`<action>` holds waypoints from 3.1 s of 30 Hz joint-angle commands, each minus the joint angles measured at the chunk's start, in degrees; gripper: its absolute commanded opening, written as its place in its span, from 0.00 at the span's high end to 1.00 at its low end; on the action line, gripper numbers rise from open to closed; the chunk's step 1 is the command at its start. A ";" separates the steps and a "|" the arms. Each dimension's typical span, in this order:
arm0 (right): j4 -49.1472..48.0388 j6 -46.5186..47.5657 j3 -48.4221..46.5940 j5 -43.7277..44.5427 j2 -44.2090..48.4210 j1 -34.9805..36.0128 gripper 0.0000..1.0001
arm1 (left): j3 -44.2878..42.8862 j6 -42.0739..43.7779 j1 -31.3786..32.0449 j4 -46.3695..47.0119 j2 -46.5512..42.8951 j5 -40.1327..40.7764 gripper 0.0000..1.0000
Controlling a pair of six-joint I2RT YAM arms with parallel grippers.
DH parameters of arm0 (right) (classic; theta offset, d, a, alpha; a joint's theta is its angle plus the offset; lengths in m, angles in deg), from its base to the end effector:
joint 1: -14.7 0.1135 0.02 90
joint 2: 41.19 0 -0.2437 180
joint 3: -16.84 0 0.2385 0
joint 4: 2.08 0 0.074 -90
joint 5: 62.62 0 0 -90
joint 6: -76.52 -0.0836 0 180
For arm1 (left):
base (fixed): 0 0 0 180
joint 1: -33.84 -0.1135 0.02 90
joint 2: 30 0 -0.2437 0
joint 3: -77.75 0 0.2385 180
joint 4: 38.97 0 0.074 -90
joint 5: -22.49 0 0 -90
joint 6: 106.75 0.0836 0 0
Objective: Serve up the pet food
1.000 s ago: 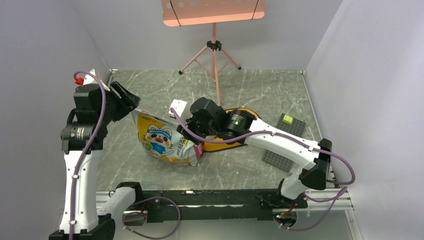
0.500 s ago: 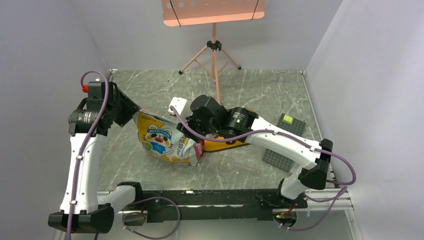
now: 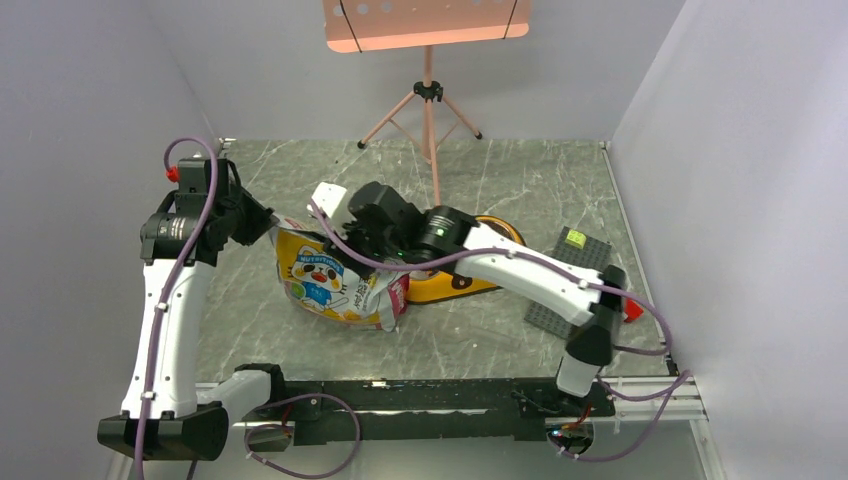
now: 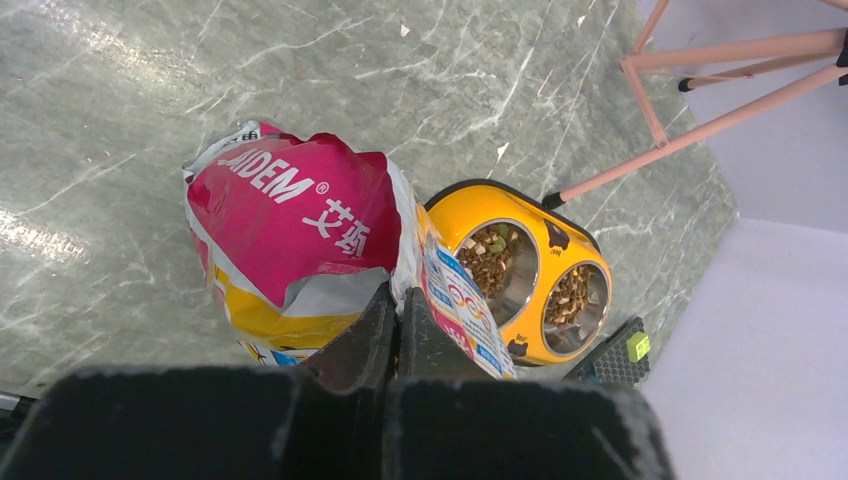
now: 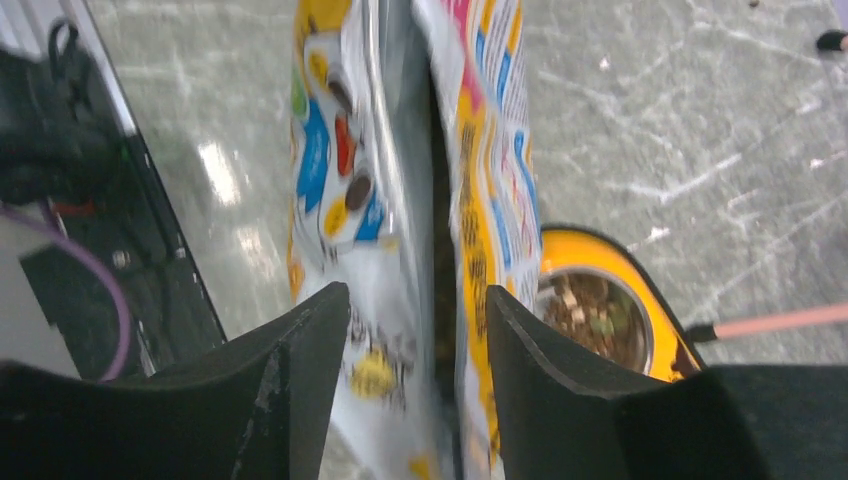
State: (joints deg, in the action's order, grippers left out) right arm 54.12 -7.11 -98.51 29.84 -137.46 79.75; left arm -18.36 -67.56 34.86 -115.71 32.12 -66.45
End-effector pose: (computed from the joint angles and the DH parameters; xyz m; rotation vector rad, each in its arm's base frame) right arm 0.1710 0.3590 0.3386 -1.3037 1.8551 0.5100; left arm 0.2195 -0.0024 0.3553 -1.0009 2.1340 -0.4310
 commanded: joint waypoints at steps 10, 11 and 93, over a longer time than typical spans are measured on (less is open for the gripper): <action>2.89 -12.27 -24.40 -1.72 -18.45 -2.42 0.70 | -9.97 7.58 0.07 3.89 1.98 -1.43 1.00; 3.83 -13.05 -24.95 -1.49 -18.47 -2.42 0.92 | -10.89 8.09 0.06 3.97 2.86 -1.49 1.00; -0.98 -43.39 -27.89 9.50 -7.52 -10.22 0.42 | -8.71 12.79 27.12 5.81 -3.51 4.46 0.31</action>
State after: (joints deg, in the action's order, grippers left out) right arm 53.00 -57.68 -127.82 42.14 -149.57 69.90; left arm -22.54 -52.15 67.54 -107.69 24.95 -57.09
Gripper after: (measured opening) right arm 0.539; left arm 0.700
